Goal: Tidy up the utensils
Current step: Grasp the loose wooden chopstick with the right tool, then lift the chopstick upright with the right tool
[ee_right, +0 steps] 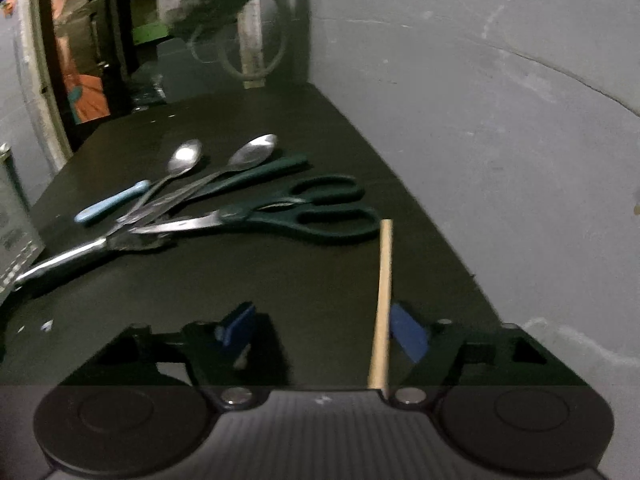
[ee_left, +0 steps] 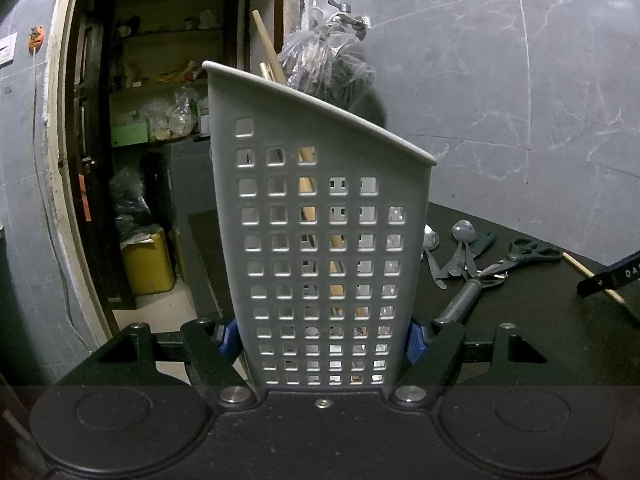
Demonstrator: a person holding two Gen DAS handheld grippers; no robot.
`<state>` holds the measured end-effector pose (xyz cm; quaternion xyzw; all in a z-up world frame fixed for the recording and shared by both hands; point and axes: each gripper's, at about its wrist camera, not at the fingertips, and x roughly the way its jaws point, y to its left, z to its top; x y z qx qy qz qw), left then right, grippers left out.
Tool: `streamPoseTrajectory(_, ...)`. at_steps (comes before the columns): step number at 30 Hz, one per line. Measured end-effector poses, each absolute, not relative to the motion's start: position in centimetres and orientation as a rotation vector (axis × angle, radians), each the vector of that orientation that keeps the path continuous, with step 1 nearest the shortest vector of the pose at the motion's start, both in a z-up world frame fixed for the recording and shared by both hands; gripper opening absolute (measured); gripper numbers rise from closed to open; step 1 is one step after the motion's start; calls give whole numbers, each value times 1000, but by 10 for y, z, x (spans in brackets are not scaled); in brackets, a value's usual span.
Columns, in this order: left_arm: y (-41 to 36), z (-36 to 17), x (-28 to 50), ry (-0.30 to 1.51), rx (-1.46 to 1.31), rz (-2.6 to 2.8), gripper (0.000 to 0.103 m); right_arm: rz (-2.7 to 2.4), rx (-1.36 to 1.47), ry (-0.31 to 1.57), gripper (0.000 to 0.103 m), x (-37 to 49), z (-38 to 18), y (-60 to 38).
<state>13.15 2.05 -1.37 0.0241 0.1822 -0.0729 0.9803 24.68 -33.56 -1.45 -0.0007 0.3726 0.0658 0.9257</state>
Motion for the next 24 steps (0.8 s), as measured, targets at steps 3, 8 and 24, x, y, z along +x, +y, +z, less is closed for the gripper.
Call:
streamPoseTrajectory(3,20,-15,130,362,43,-141,75,130,4,772,51,237,-11,-326)
streamPoseTrajectory(8,20,-16,128,358,37,-136,75,152,0,773,33,223,-9,-308)
streamPoseTrajectory(24,16,-14,121,359,43,-129,75,205,34,739,7,181,-9,-293)
